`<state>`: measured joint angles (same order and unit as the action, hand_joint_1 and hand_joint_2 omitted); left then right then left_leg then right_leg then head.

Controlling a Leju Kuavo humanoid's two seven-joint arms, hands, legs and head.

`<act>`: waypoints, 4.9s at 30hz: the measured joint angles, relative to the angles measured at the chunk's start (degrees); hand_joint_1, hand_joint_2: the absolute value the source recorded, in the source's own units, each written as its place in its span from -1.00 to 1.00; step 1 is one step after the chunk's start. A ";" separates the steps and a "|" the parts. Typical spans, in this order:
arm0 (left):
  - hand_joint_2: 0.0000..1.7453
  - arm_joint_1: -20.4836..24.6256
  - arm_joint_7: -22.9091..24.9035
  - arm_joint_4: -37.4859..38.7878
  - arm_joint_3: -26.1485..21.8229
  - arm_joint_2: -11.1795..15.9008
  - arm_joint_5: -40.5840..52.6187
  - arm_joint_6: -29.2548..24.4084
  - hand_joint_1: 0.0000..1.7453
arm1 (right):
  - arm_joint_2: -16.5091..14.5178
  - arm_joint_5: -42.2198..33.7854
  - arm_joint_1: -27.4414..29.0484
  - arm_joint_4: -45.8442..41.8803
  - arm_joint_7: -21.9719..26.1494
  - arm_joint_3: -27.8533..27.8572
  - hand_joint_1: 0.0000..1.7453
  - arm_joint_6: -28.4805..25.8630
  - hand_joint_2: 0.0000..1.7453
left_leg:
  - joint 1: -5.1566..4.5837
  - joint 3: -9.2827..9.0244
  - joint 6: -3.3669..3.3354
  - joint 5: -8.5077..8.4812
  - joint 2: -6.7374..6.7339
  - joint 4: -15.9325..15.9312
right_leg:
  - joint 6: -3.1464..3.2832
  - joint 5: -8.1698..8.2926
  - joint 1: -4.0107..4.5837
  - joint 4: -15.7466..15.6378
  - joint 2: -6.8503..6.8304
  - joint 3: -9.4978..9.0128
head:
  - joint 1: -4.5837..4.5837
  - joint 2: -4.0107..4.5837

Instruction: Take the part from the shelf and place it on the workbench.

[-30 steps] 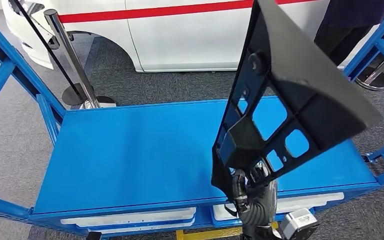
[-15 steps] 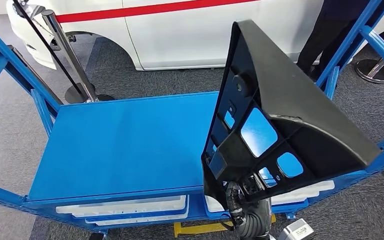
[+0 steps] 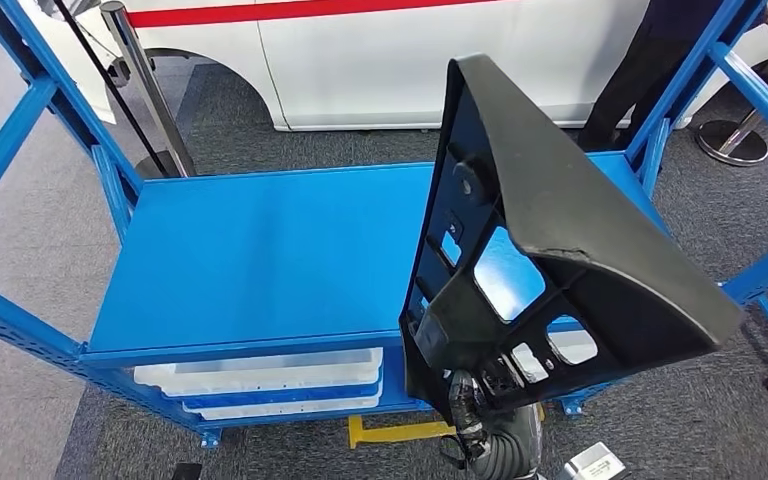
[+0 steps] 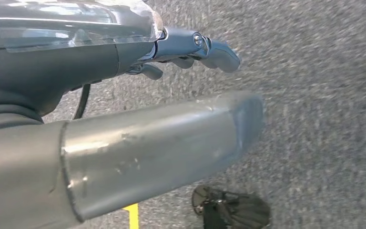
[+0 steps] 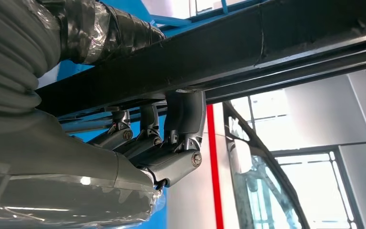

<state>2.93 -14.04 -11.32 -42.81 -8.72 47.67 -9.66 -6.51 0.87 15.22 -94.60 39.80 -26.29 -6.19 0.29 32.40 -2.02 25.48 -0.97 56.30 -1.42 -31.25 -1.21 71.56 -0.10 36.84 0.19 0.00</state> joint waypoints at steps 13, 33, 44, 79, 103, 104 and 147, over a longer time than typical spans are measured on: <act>-1.00 -0.26 0.34 0.00 -0.20 -0.02 -0.02 0.19 -1.00 | -0.07 0.03 0.18 -0.07 0.04 0.02 1.00 0.03 1.00 | 0.59 6.25 3.71 10.00 0.50 17.21 | 3.78 4.85 0.56 -12.78 -0.25 -2.92 | -0.08 0.00; -1.00 -0.01 -0.98 0.00 -1.54 -0.31 0.46 0.80 -1.00 | -0.46 -4.23 1.86 -1.25 0.03 1.62 1.00 5.84 1.00 | 0.00 0.09 0.67 0.55 -3.84 0.75 | 0.55 1.59 0.58 -8.88 -3.33 -6.27 | -0.04 0.00; -1.00 -0.55 -1.52 0.00 -3.16 -0.46 -0.45 0.79 -1.00 | -3.94 -3.21 5.72 -1.82 0.05 7.33 1.00 12.53 1.00 | 0.39 5.69 3.21 9.66 0.56 17.32 | 4.12 3.16 1.07 -13.30 1.00 -5.12 | -0.08 0.00; -1.00 0.06 -6.21 0.00 -5.99 -0.96 4.36 0.32 -1.00 | -13.81 2.21 10.05 -5.91 0.08 24.70 1.00 20.30 1.00 | 0.85 -2.37 2.08 4.22 4.41 3.64 | 3.26 3.90 0.87 -11.73 5.85 -3.08 | 0.01 0.00; -1.00 0.57 -4.49 0.00 -7.10 -1.38 5.22 -0.31 -1.00 | -13.81 2.62 9.66 -7.69 0.09 24.87 1.00 19.16 1.00 | 0.53 0.54 3.15 11.82 0.11 12.24 | 3.68 4.27 0.68 -12.69 0.44 -2.76 | 0.24 0.00; -1.00 0.47 -4.49 0.00 -7.22 -1.38 5.06 -0.31 -1.00 | -13.81 2.69 9.68 -7.68 0.08 24.88 1.00 19.14 1.00 | 0.53 2.00 3.19 12.78 0.46 15.38 | 3.77 4.30 0.75 -12.65 1.26 -2.71 | 0.24 0.00; -1.00 0.75 -0.56 0.00 -8.68 -2.51 9.29 -1.49 -1.00 | -13.80 3.08 12.10 -8.48 0.04 24.54 1.00 16.05 1.00 | 0.67 -2.96 0.28 3.33 2.42 0.38 | 1.24 2.01 1.28 -8.58 4.03 -0.53 | 0.61 0.00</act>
<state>3.69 -14.60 -11.32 -51.49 -11.23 56.96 -11.15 -20.32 3.95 27.32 -103.08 39.85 -1.75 9.87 0.96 29.44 -1.74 28.81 1.45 56.68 -0.18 -29.25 0.07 62.98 3.93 36.31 0.80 0.00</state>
